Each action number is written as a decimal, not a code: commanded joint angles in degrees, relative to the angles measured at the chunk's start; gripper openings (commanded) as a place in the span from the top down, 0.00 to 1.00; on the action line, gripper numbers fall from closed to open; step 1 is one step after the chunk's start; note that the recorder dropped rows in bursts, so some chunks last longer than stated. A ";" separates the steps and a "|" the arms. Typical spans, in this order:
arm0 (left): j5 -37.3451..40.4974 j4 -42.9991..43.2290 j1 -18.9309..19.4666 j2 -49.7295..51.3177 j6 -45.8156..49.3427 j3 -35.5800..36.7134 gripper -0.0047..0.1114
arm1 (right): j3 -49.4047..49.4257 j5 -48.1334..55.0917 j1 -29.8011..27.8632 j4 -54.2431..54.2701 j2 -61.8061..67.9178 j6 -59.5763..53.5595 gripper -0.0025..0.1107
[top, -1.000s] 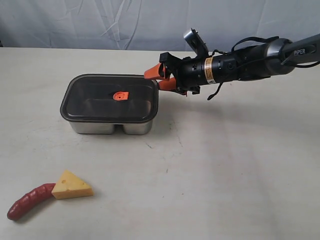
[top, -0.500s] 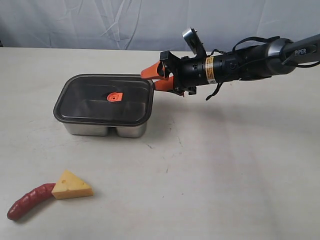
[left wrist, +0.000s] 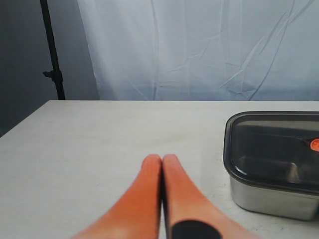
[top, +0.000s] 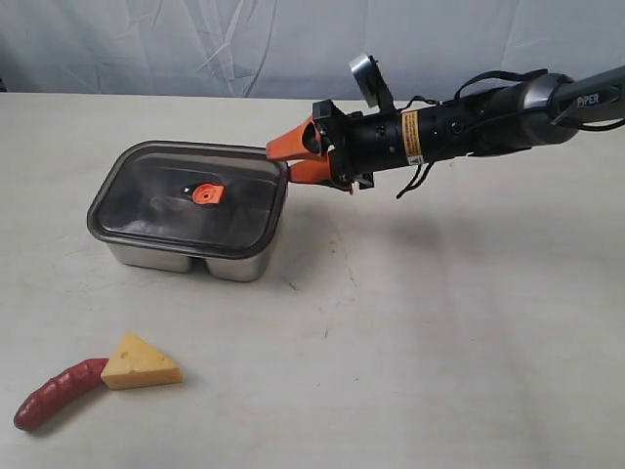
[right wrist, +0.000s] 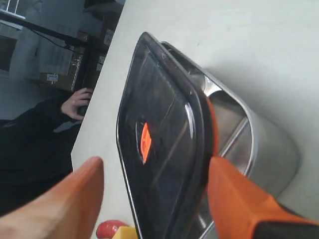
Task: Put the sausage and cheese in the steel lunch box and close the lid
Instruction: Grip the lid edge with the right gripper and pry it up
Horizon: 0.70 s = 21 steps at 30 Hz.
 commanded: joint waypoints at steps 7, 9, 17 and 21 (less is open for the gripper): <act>-0.01 0.12 0.01 -0.29 -0.07 0.20 0.96 | -0.45 -1.56 -0.07 -9.41 -1.12 2.71 0.47; -0.01 0.12 0.01 -0.29 -0.07 0.20 0.96 | -0.45 -1.33 -0.07 -9.42 -1.12 2.71 0.47; -0.01 0.12 0.01 -0.29 -0.07 0.20 0.96 | -0.45 4.91 -0.07 -10.39 -1.12 2.71 0.47; -0.01 0.12 0.01 -0.29 -0.07 0.20 0.96 | -0.45 5.15 -0.07 -10.15 -1.12 2.71 0.47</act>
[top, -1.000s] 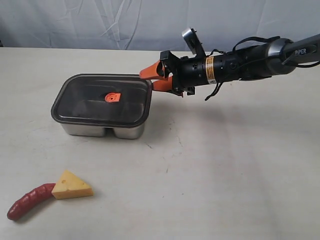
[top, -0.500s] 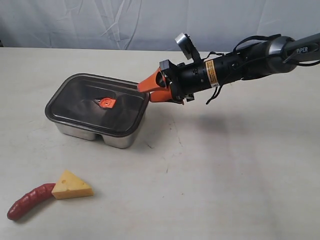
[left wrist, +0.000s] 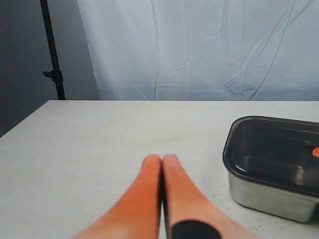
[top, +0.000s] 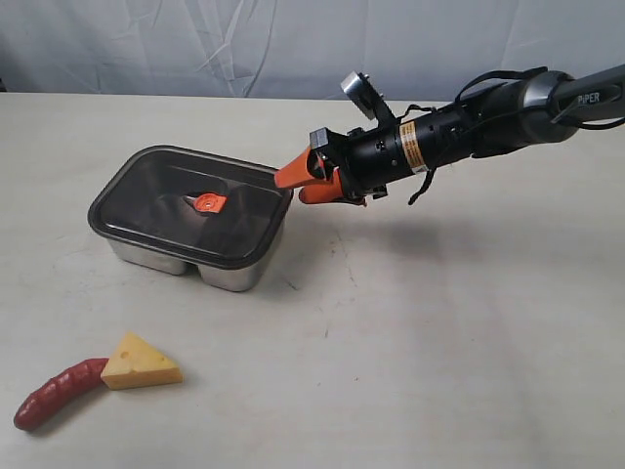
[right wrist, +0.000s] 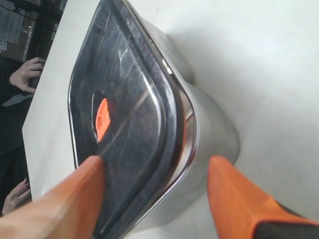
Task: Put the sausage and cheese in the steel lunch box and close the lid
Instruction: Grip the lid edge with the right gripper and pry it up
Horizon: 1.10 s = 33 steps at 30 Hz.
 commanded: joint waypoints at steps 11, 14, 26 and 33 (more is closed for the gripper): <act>-0.01 0.12 0.01 -0.29 -0.07 0.20 0.96 | -0.45 0.86 -0.07 4.25 -0.64 -1.01 0.47; -0.01 0.12 0.01 -0.29 -0.07 0.20 0.96 | -0.45 0.56 -0.07 4.23 -0.64 -1.01 0.47; -0.01 0.12 0.01 -0.29 -0.07 0.20 0.96 | -0.45 -2.94 -0.07 4.23 -0.64 -1.01 0.47; -0.01 0.12 0.01 -0.29 -0.07 0.20 0.96 | -0.45 -3.98 -0.07 2.70 -0.64 -1.01 0.47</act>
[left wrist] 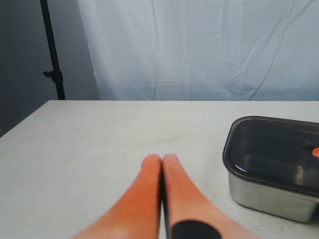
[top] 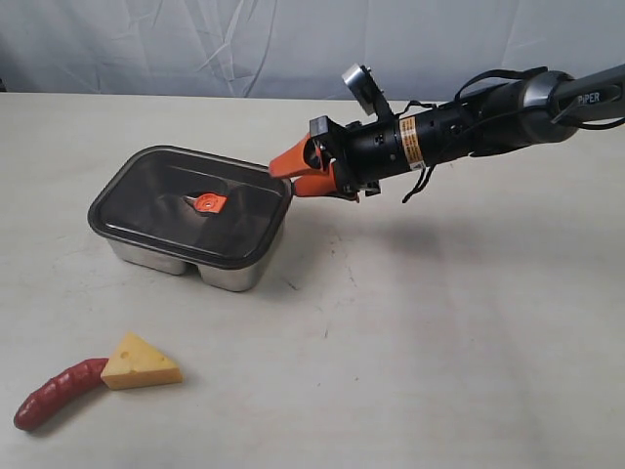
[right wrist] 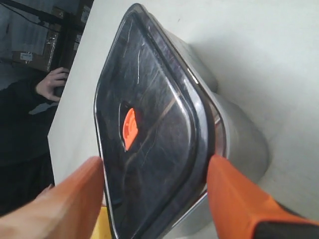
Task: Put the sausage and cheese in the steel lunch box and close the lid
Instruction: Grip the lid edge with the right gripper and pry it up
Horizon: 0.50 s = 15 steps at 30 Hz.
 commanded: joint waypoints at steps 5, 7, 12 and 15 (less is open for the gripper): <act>-0.01 0.12 0.01 -0.29 -0.07 0.20 0.96 | -0.45 0.53 1.27 -2.06 -0.64 -0.55 0.47; -0.01 0.12 0.01 -0.29 -0.07 0.20 0.96 | -0.45 2.16 2.17 -2.06 -0.64 -0.55 0.47; -0.01 0.12 0.01 -0.29 -0.07 0.20 0.96 | -0.45 2.77 3.22 -2.06 -0.64 -1.09 0.47; -0.01 0.12 0.01 -0.29 -0.07 0.20 0.96 | -0.45 3.03 3.34 -2.06 -0.64 -1.08 0.47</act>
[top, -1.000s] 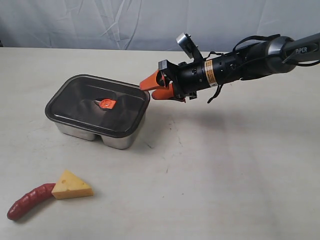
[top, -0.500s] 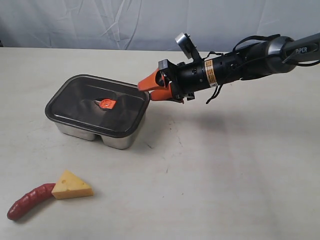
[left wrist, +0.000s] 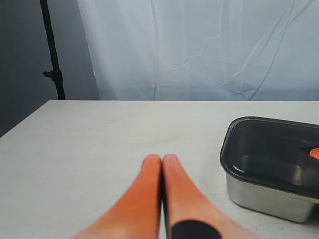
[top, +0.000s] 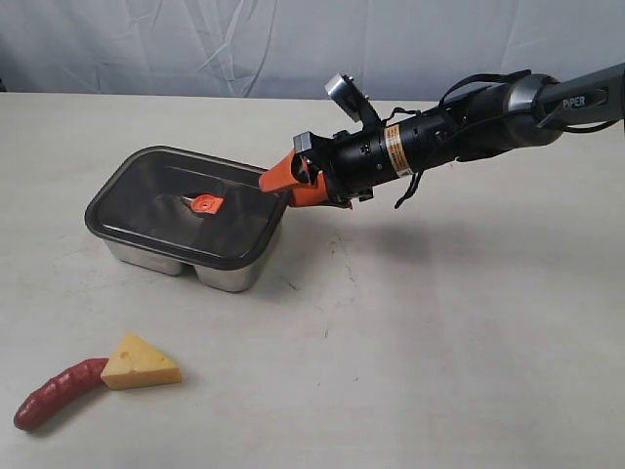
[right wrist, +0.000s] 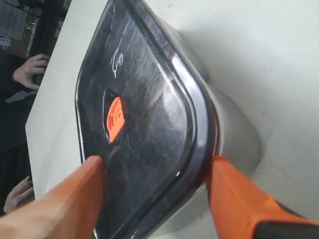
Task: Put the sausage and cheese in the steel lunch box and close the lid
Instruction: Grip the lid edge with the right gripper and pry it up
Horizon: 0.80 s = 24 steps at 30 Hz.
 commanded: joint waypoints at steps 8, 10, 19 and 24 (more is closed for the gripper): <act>-0.01 0.12 0.01 -0.29 -0.07 0.20 0.96 | -0.45 -0.39 0.59 1.26 -0.64 -0.70 0.47; -0.01 0.12 0.01 -0.29 -0.07 0.20 0.96 | -0.45 -0.62 0.59 2.23 -0.64 -0.70 0.47; -0.01 0.12 0.01 -0.29 -0.07 0.20 0.96 | -0.45 -1.90 0.59 2.64 -0.90 -0.70 0.49; -0.01 0.12 0.01 -0.29 -0.07 0.20 0.96 | -0.45 -1.90 0.59 2.52 -0.90 -0.70 0.79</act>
